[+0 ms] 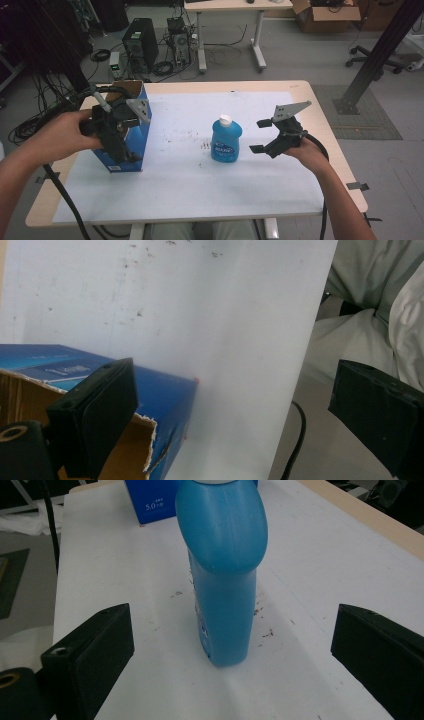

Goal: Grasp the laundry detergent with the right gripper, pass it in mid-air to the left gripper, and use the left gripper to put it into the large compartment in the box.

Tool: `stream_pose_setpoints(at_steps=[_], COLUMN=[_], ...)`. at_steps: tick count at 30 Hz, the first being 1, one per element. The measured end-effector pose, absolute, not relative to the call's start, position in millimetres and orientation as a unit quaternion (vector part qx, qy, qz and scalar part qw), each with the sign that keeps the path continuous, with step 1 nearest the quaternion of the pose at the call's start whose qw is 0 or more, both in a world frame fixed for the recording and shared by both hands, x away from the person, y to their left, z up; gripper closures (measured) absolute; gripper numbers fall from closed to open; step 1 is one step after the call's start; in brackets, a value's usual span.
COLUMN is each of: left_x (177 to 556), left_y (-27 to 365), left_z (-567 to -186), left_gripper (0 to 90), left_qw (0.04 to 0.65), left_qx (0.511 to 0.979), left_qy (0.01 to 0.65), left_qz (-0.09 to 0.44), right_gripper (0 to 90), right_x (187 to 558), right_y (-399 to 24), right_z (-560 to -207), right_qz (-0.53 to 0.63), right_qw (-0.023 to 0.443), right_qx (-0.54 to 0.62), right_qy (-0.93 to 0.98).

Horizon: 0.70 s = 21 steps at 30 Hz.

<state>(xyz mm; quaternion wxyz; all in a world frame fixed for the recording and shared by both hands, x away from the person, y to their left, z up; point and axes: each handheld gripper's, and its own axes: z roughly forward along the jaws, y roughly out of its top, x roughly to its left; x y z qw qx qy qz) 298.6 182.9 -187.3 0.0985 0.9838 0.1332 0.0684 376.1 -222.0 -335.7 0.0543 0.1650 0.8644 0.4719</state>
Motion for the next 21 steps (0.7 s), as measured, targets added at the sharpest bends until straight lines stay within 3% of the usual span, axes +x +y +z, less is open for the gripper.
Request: stream_pose_setpoints(at_steps=[21], left_x=[299.8], left_y=[180.9], left_z=[-187.7], left_gripper=[5.7], left_qw=[0.096], left_qx=[0.984], left_qy=[0.135], left_qz=[0.067], right_gripper=[3.6], right_x=[375.7], right_y=[-214.9], right_z=[-362.9], right_qz=[0.506], right_qw=[0.055], right_qx=[0.167], right_qy=[0.845])
